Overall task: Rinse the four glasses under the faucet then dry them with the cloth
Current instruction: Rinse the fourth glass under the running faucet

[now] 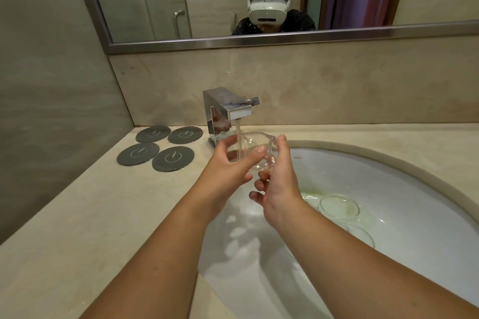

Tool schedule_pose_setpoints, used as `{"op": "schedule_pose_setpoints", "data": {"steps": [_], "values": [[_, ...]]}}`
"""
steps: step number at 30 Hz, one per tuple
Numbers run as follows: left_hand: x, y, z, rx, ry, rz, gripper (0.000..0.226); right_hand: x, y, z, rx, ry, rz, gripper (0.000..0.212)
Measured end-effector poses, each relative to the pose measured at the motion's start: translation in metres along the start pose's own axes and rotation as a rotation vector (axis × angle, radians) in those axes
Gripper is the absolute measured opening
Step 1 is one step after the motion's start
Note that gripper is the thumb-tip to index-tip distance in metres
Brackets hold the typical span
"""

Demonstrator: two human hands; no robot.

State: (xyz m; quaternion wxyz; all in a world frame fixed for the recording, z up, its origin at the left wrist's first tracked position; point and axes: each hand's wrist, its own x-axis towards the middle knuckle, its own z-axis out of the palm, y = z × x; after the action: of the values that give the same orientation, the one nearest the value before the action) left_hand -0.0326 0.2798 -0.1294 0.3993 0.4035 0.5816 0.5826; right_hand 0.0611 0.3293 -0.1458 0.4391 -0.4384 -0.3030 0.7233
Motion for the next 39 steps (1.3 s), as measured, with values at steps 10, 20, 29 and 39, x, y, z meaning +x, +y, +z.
{"op": "schedule_pose_setpoints", "data": {"steps": [10,20,29,39], "values": [[0.003,-0.002,-0.005,0.071,0.033,0.078,0.084,0.001,-0.011,-0.005,-0.164,0.024,-0.075,0.084],[0.002,-0.005,-0.001,0.026,-0.057,0.014,0.087,0.002,-0.013,-0.010,-0.138,0.047,-0.154,0.054],[0.005,-0.003,-0.004,0.033,0.039,0.087,0.072,0.003,-0.011,-0.007,-0.230,0.020,-0.136,0.077],[0.005,-0.005,-0.002,0.027,-0.039,0.045,0.077,0.006,-0.010,-0.008,-0.131,0.014,-0.094,0.056]]}}
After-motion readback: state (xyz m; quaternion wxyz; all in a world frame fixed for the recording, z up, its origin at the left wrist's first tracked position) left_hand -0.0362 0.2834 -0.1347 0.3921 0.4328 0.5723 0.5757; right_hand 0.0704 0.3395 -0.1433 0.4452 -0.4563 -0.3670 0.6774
